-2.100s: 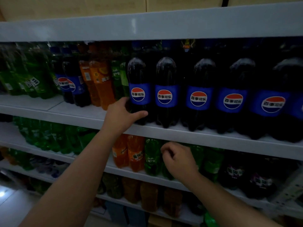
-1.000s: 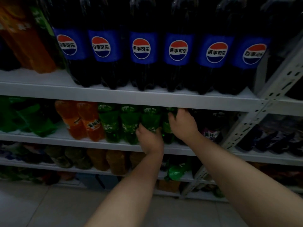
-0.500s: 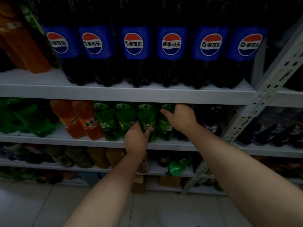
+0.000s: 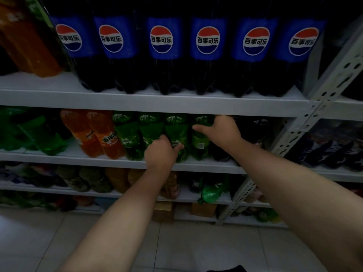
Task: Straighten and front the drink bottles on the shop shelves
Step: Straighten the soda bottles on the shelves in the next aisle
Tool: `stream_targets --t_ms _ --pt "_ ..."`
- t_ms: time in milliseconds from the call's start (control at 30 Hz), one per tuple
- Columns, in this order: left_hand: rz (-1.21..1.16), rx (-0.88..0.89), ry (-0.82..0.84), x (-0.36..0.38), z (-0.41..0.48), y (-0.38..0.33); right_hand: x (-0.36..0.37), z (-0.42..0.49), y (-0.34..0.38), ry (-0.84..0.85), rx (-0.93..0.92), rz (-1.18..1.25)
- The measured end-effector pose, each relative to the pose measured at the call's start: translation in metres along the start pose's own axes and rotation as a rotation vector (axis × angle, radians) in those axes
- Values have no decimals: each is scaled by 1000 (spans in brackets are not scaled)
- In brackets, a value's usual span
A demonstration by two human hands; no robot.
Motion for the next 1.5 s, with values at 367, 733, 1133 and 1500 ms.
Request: stream_targets --t_ms 367,733,1133,1500 --pt "-17 -6 66 3 -2 0 5 8 1 246 30 -35" --pt "-159 37 37 15 -22 -20 3 6 0 147 45 -108" --pt "-541 80 29 38 -39 -64 1 12 -8 199 -26 -89" --pt "-375 -67 53 38 -19 -84 -5 15 -10 317 -48 5"
Point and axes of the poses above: each hand's wrist, its own z-axis towards the middle knuckle, its own x-axis out of the palm, y = z × x, the point moved 3 cm from there along z, towards the middle knuckle, and after that the axes turned 4 degrees about y, right-handed, at the moved point
